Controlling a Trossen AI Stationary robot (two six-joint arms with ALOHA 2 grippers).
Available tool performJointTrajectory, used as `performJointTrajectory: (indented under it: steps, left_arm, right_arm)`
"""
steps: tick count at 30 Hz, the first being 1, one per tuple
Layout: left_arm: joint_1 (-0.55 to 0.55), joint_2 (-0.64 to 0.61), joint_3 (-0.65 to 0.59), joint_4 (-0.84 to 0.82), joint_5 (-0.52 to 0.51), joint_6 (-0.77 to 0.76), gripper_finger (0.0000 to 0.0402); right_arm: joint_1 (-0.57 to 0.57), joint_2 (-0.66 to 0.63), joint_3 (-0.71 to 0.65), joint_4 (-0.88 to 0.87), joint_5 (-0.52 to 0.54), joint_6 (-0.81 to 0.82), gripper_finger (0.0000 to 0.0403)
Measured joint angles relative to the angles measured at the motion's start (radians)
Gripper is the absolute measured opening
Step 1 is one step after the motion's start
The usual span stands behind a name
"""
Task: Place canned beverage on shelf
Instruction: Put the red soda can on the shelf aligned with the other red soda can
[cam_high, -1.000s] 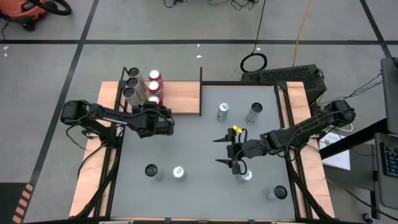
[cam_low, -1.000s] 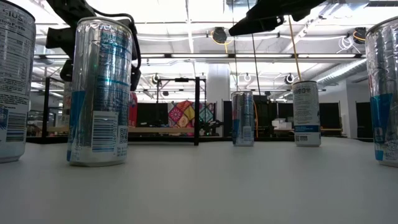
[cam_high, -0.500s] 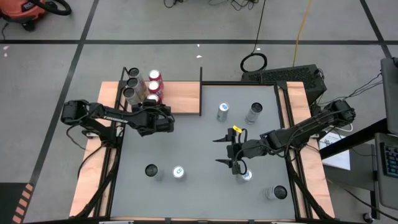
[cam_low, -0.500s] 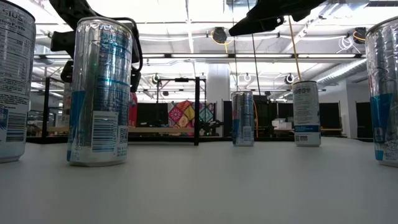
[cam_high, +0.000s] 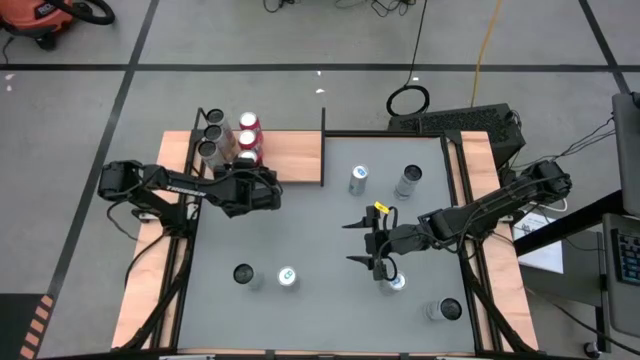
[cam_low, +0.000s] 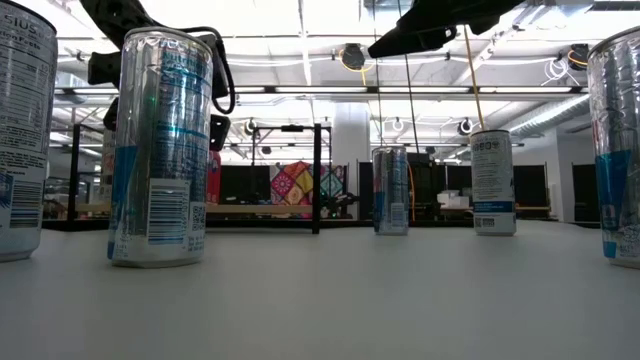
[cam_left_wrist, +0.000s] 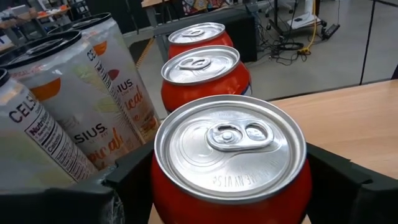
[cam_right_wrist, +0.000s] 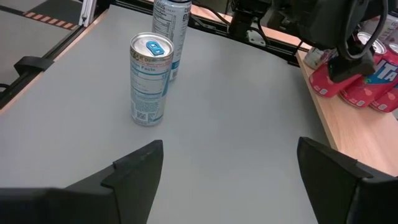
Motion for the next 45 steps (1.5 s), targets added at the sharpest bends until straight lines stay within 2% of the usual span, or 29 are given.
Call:
performJointTrajectory:
  steps: [7, 25, 32, 39, 45]
  left_arm:
    - [0.000, 0.000, 0.000, -0.001, 0.007, 0.001, 0.0347]
    - [0.000, -0.011, 0.005, -0.004, -0.051, 0.035, 0.0350]
    - [-0.001, -0.041, 0.054, -0.006, -0.060, 0.148, 0.0350]
    - [-0.021, -0.058, 0.158, -0.003, -0.129, 0.325, 0.0350]
    - [-0.078, -0.106, 0.244, -0.006, -0.115, 0.447, 0.0350]
  right_arm:
    - [0.000, 0.000, 0.000, 0.000, 0.000, 0.000, 0.0306]
    - [0.000, 0.000, 0.000, -0.013, -0.001, -0.001, 0.0306]
    - [0.000, 0.000, 0.000, -0.018, -0.001, 0.000, 0.0306]
    - [0.000, 0.000, 0.000, -0.026, -0.001, 0.004, 0.0306]
    - [0.000, 0.000, 0.000, -0.014, -0.001, -0.008, 0.0306]
